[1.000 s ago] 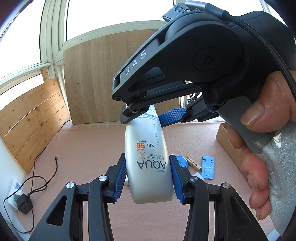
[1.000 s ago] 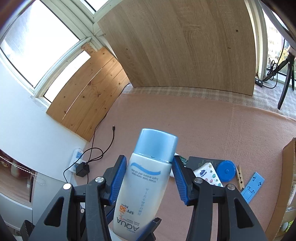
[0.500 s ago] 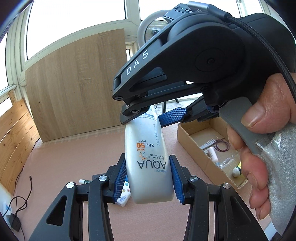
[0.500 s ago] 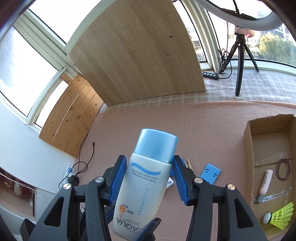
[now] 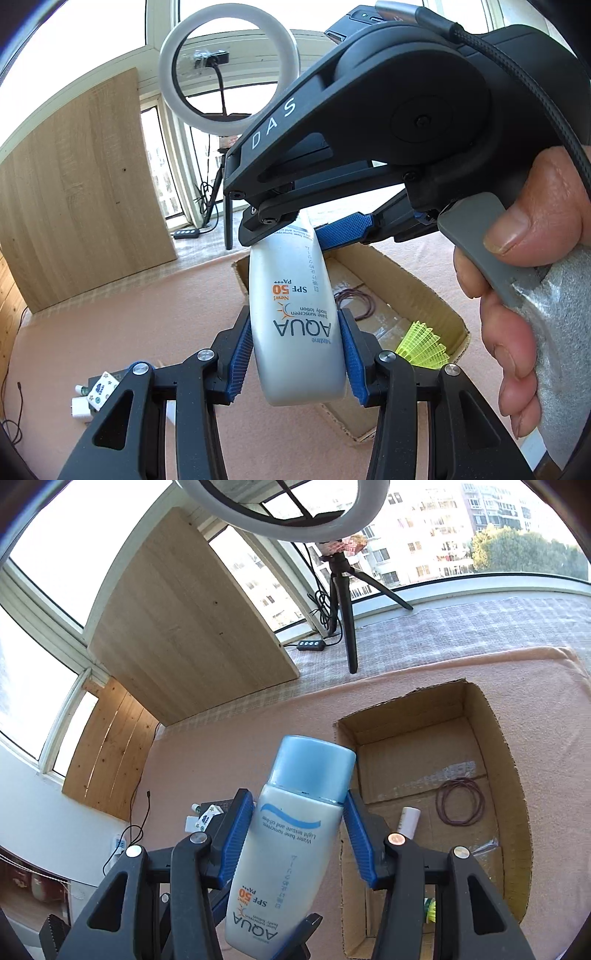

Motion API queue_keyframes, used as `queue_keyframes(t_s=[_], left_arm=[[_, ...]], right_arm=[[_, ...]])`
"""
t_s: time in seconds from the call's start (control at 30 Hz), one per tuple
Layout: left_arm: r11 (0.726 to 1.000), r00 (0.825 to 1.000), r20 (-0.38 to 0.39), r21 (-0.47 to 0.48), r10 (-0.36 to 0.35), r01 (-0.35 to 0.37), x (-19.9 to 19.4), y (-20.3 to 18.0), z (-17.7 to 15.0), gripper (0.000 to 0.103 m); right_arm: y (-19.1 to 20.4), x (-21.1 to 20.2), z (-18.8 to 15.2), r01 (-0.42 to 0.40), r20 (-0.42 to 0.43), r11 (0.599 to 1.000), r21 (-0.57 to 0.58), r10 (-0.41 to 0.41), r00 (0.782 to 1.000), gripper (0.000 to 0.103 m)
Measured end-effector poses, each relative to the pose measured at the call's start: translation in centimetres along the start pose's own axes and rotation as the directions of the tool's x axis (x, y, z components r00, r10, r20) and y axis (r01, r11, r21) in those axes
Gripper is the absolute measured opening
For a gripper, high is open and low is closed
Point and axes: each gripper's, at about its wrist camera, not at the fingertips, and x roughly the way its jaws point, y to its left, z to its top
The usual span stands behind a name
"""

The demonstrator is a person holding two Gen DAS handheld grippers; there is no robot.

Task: Organize objects
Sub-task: 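Open the left gripper to drop the AQUA bottle into the box, then move the right gripper to the Vinda tissue pack and grasp it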

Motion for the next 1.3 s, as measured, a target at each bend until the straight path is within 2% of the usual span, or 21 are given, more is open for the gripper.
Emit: queue_keyframes(t_s=[0.2,0.27,0.3,0.37,0.43,0.57,0.73,0.93,1.03,1.13,1.3], left_arm=[[0.999,0.999,-0.013,0.018,-0.038,0.038,1.8,-4.0,0.8,0.048],[0.999,0.998,-0.041,0.028,-0.044,0.045,2.9,-4.7,0.7,0.05],[0.999,0.998,-0.063,0.034,-0.031,0.033,3.4,-4.9,0.5,0.052],[0.999,0.997,-0.073,0.034,-0.007,0.01,3.2,-5.2,0.2,0.078],[0.999,0.999,-0.048,0.033,-0.003,0.005,2.8,-4.8,-0.2,0.092],[1.0,0.998,-0.057,0.03,0.005,-0.004,1.9,-2.9,-1.3,0.094],[0.999,0.995,-0.082,-0.012,0.047,-0.048,-0.1,1.8,-4.2,0.094],[0.978,0.982,-0.119,-0.129,0.147,-0.162,-3.2,11.0,-8.4,0.094],[0.952,0.969,-0.14,-0.202,0.203,-0.229,-5.0,15.8,-10.7,0.094],[0.918,0.956,-0.161,-0.278,0.247,-0.284,-6.9,20.2,-13.0,0.094],[0.865,0.94,-0.187,-0.373,0.284,-0.335,-9.4,25.2,-16.1,0.094]], right_arm=[[-4.0,-1.2,0.5,0.022,0.007,0.999,0.038,-0.022,1.0,0.046],[-5.1,-1.1,0.8,0.036,0.003,0.999,0.041,-0.036,0.999,0.047],[-5.6,-1.1,0.8,0.055,0.005,0.998,0.043,-0.055,0.998,0.047],[-6.5,-1.4,0.6,0.086,0.03,0.995,0.055,-0.088,0.996,0.047],[-7.3,-1.7,0.3,0.087,0.042,0.994,0.074,-0.09,0.995,0.048],[-7.2,-1.7,-0.2,0.109,0.05,0.991,0.073,-0.113,0.992,0.048],[-2.4,1.9,-1.5,0.092,0.001,0.995,-0.026,-0.092,0.996,0.048],[6.7,8.8,-4.4,0.025,-0.079,0.973,-0.229,-0.045,0.996,0.048],[10.9,12.0,-6.4,0.001,-0.113,0.94,-0.34,-0.042,0.993,0.048],[14.0,14.2,-8.5,-0.01,-0.122,0.891,-0.453,-0.05,0.991,0.048],[16.8,16.6,-11.3,-0.006,-0.136,0.809,-0.588,-0.091,0.987,0.048]])
